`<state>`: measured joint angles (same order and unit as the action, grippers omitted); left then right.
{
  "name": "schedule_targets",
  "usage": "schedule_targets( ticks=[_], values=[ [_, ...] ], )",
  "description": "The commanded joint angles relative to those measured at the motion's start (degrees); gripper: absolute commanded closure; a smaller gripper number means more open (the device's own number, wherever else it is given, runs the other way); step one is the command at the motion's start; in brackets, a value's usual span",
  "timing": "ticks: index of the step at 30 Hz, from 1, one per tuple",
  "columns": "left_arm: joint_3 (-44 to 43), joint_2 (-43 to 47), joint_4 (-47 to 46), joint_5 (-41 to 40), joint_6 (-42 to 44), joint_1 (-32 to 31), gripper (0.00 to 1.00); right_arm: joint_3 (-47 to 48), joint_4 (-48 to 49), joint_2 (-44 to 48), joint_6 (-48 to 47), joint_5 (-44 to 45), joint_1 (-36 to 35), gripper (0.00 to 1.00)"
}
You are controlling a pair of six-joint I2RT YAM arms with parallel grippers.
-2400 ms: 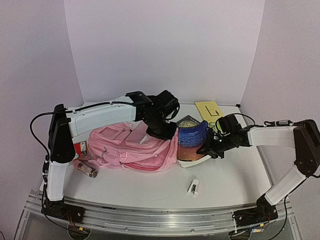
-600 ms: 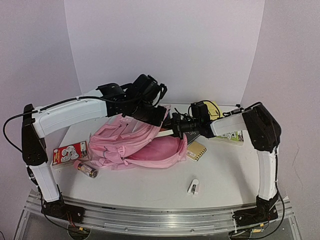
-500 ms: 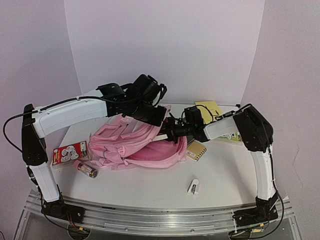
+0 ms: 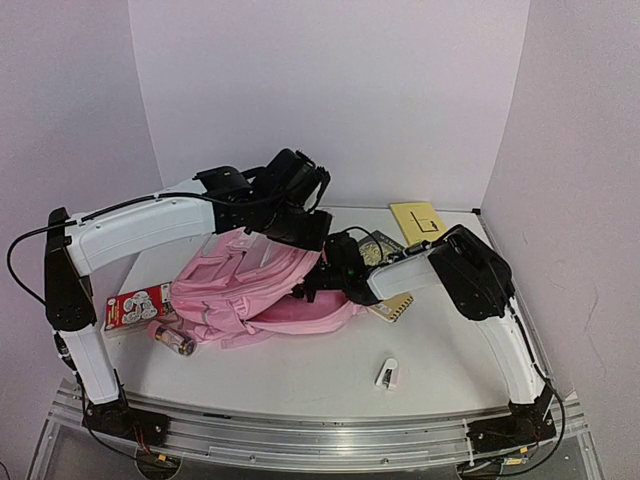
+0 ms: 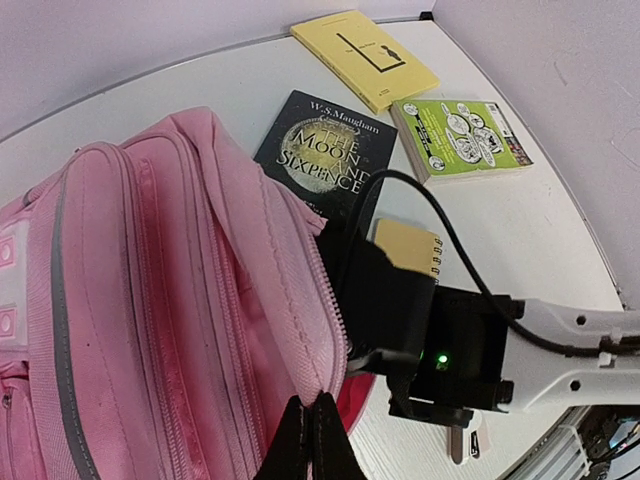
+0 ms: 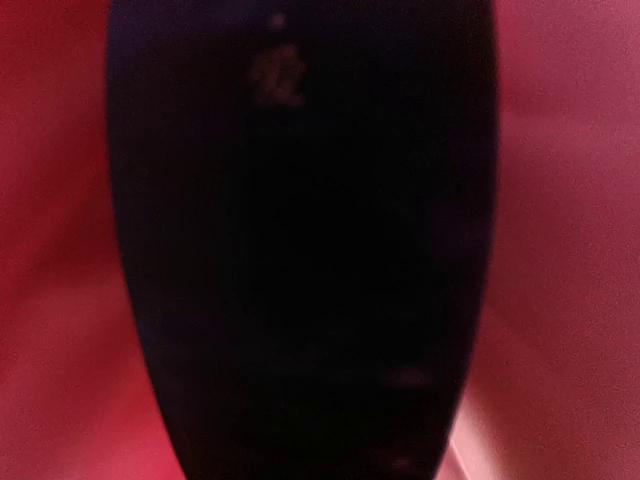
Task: Pack the student bag
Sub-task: Place the book in the student bag.
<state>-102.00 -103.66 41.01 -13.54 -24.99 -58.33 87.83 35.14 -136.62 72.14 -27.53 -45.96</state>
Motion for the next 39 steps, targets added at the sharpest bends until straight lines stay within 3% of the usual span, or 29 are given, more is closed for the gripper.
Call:
schedule_targets(
  ticks=[1,5,8,12,24,27,33,39],
  values=[
    [-2.7,1.0,-5.2,0.9,-0.9,-0.5,1.0,4.7,8.0,-2.2,-2.0,1.1,-2.7,1.0],
    [-1.2,1.8,-5.9,0.6,-0.8,-0.5,1.0,3.4,7.8,-2.0,-3.3,0.4,-3.5,0.93],
    [0.0,2.6,-6.2,-0.2,-0.8,-0.5,1.0,-0.1,5.2,0.6,-6.2,1.6,-3.6,0.71],
    [1.5,3.6,-6.7,-1.4,-0.8,-0.5,1.0,-4.5,-3.3,6.6,-13.4,6.5,-3.6,0.52],
    [6.6,6.4,-9.4,-4.1,-0.6,-0.4,1.0,-16.5,-19.7,23.4,-23.7,21.0,-2.2,0.33],
    [7.6,6.8,-10.1,-4.7,-0.2,-0.4,1.0,-19.3,-22.3,27.5,-25.6,23.7,-1.6,0.19],
    [9.7,7.5,-11.6,-4.2,0.6,-0.4,1.0,-23.4,-24.4,33.3,-26.6,22.9,0.3,0.19],
    [12.5,5.8,-13.4,2.9,4.4,-0.4,1.0,-28.6,-29.1,42.4,-28.1,27.1,4.6,0.19]
  ],
)
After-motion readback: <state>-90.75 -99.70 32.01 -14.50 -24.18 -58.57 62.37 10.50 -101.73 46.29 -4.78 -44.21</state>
